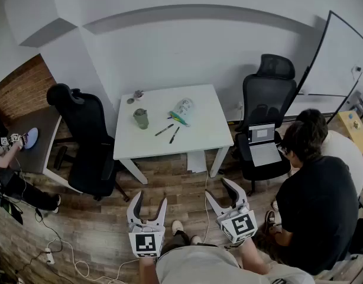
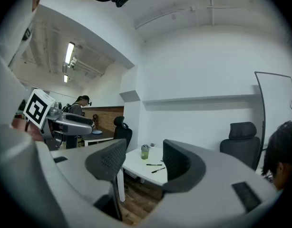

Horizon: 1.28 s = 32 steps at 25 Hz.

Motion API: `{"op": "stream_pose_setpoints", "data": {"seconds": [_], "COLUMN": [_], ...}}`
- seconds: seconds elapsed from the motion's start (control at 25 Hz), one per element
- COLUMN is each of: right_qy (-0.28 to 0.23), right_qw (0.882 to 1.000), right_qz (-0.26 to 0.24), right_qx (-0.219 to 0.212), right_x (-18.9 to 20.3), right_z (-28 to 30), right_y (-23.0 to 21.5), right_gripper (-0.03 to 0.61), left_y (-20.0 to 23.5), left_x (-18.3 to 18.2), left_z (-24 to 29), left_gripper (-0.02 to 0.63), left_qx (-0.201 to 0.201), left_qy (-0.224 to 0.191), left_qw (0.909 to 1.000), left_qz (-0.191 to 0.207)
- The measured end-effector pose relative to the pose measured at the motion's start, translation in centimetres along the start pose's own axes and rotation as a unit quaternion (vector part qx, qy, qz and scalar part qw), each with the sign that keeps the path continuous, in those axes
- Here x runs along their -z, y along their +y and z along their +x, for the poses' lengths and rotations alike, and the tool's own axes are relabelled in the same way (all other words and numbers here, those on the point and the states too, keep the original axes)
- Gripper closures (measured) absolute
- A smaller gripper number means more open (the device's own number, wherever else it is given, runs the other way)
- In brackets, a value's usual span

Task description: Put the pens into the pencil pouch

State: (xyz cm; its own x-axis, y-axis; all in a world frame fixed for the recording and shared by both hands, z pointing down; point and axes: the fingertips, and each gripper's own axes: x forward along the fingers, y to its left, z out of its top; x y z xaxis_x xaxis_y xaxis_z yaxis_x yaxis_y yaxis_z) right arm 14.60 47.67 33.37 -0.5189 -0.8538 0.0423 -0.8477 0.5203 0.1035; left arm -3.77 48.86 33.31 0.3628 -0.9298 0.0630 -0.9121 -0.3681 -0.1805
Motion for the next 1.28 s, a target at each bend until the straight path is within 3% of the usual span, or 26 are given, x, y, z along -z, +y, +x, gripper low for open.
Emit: {"op": "stream_pose_setpoints", "data": {"seconds": [0.28,1.28], "right_qy": [0.000,0.031], "right_qw": [1.000,0.998], "right_qz": [0.013,-0.005], "right_qx": [-0.001,0.046], "right_x": [0.2,0.6], "right_z": [2.5,17.5], "right_y": [-0.1,-1.3], "right_gripper": [0.290,0.285], "left_y": [1.6,12.6], "left_x": [0.8,3.3], "left_z": [2.2,14.1], "left_gripper": [0.330,0.330], "left_qx": [0.006,0.062], "left_qy": [0.001,-0.008], "left_qw": [1.0000,0.9979], "left_qz": [-0.007,-0.015]}}
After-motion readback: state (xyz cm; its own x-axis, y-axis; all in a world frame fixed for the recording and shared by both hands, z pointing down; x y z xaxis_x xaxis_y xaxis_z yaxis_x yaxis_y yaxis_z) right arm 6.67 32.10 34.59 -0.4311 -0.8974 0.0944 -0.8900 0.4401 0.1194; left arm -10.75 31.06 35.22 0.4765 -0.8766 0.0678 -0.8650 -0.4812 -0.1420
